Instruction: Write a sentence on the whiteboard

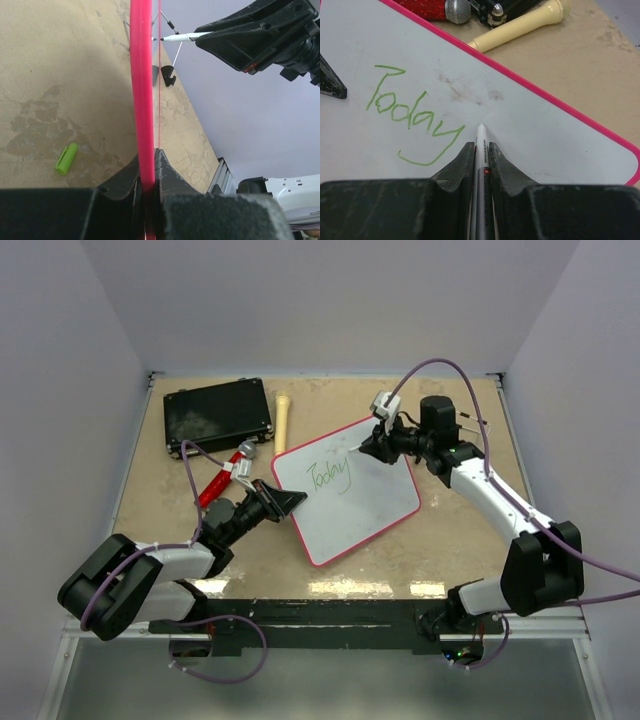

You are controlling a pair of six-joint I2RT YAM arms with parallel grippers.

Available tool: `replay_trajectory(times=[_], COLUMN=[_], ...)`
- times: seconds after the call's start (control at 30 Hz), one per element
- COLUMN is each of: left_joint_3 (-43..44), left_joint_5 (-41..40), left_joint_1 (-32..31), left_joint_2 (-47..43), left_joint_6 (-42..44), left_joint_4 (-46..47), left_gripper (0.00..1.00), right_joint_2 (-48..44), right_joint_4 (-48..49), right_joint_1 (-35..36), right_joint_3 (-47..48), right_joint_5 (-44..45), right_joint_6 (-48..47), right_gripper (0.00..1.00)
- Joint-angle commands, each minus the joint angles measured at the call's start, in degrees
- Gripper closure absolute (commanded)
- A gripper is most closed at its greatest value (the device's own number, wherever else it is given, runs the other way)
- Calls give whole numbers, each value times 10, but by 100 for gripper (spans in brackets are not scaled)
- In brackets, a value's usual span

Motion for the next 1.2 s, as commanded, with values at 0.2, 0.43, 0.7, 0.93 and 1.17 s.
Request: replay_trajectory(times=[0.2,0.43,0.7,0.93,1.17], left_joint_3=[6,5,2,1,0], left_joint_5=[17,15,14,16,16], left_joint_1=[-2,-2,-2,-2,-2], left_joint_2=[-2,-2,1,0,1], left_joint_6=[30,30,29,29,30], left_joint_4=[58,58,61,63,63], left_gripper=[100,100,100,100,100], right_joint_2=[14,-8,-56,-35,-22], right_joint_4=[5,-37,-22,-17,-28], right_joint_1=[2,1,0,0,-1], right_joint_3=[8,7,3,-2,-1], right_joint_5=[19,-16,-11,38,50], right_joint_6=[-2,-25,-10,-5,-16], right_gripper=[100,100,100,100,100])
